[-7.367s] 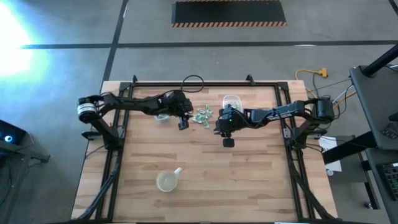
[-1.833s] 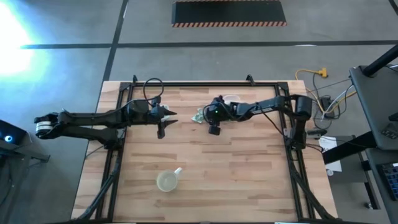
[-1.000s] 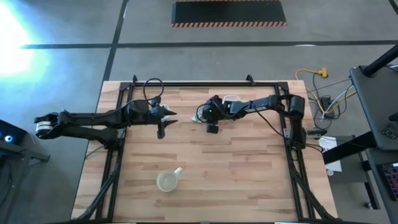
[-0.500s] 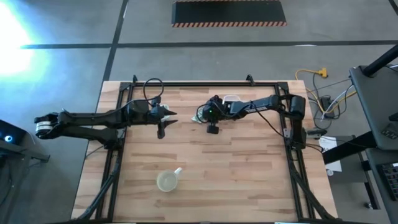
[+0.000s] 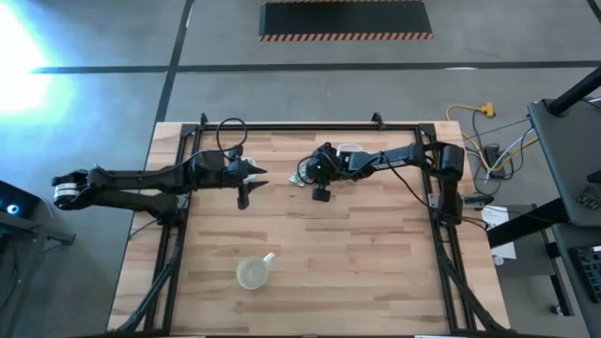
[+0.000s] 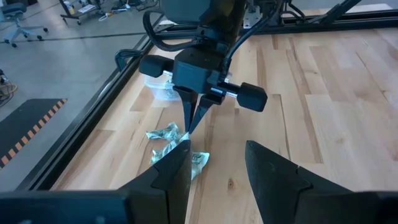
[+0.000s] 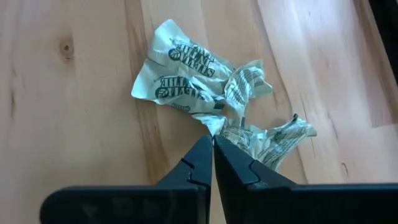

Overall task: Pick and place items into bin
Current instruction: Put the green stevia packet into the rectangular transparent bin, then put the green stevia packet into the square transparent bin

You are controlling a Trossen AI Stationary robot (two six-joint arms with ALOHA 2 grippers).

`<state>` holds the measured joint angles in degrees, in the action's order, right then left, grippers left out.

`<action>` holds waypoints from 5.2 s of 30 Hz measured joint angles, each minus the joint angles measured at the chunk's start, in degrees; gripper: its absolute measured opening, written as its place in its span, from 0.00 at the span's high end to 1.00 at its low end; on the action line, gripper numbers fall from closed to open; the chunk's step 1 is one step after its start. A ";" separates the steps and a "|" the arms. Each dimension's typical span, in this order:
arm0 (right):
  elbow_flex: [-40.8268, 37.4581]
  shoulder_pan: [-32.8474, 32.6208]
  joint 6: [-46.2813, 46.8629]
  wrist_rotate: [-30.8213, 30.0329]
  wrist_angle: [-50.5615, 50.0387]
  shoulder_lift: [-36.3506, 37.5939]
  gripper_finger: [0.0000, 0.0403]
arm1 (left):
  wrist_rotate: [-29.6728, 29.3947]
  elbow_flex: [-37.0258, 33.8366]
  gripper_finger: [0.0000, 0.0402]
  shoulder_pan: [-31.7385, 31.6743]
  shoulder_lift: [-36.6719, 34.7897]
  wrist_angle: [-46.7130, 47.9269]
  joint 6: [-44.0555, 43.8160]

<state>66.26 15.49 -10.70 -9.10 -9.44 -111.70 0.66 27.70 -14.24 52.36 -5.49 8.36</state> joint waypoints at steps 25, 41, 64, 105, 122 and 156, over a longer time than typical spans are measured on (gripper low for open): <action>-0.02 0.04 0.32 0.11 -0.79 0.00 0.63 | 0.00 0.00 0.66 0.00 0.00 -0.01 0.00; 0.38 0.21 0.46 -2.06 2.19 -2.65 0.72 | -0.01 -0.02 0.66 0.00 0.00 -0.03 -0.42; 0.83 0.13 -0.45 -4.26 -1.17 2.05 0.98 | -0.01 -0.02 0.66 0.01 0.00 -0.02 -0.01; -11.90 9.44 12.51 -10.11 -11.81 16.59 0.98 | 0.01 -0.09 0.66 0.00 0.02 -0.03 -0.48; -11.55 9.69 12.91 -6.11 -11.93 16.96 0.73 | 0.01 -0.09 0.66 0.00 0.02 -0.01 -0.52; -22.36 -4.50 0.80 -0.70 0.00 28.33 0.82 | -1.16 17.33 0.67 0.00 36.65 1.07 -6.35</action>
<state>43.90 10.98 -9.91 -9.80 -9.45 -83.37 -0.50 45.03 -14.24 89.01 -4.42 2.01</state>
